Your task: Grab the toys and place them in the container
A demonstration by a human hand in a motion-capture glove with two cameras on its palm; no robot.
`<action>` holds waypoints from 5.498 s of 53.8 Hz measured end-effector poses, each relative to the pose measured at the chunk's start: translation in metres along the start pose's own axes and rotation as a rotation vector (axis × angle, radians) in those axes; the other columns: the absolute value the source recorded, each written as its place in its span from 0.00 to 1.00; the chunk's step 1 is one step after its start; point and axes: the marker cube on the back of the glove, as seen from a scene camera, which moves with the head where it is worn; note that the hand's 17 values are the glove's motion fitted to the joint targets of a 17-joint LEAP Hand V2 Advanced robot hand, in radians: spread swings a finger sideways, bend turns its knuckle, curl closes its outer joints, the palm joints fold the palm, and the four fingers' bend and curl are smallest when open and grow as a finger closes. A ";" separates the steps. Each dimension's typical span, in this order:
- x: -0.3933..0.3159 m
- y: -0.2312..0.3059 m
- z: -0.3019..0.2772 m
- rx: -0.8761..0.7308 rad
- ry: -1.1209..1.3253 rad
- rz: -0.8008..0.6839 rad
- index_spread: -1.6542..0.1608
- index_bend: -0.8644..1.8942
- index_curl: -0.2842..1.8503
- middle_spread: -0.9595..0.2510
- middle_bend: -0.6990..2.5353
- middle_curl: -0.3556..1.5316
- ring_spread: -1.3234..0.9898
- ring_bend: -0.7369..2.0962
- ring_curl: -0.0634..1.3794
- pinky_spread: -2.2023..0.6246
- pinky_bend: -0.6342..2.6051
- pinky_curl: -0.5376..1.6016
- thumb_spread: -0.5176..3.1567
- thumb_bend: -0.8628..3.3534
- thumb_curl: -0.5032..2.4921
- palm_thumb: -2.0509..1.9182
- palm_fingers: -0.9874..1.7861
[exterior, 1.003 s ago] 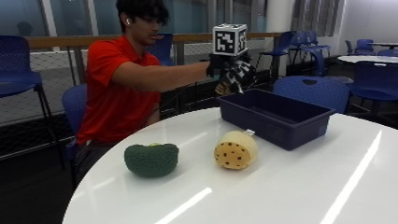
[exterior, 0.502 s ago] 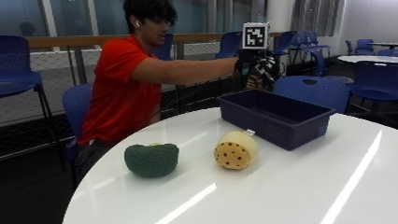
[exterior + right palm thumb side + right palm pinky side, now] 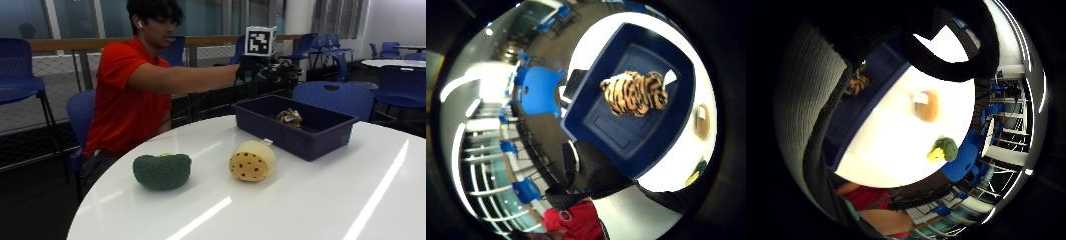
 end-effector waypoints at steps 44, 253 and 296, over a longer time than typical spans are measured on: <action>0.259 0.161 0.083 -0.073 0.047 0.415 0.74 0.37 0.25 0.75 0.26 0.34 0.58 0.31 0.19 0.82 0.43 0.39 0.39 0.18 0.24 0.49 0.28; -0.042 -0.055 -0.030 0.002 0.007 -0.033 0.61 0.41 0.54 0.31 0.35 0.69 0.32 0.62 0.51 0.63 0.54 0.46 0.26 0.23 0.57 0.68 0.59; 0.126 -0.011 0.016 0.012 -0.001 0.195 0.72 0.36 0.31 0.71 0.26 0.41 0.56 0.32 0.30 0.81 0.45 0.39 0.42 0.18 0.29 0.49 0.28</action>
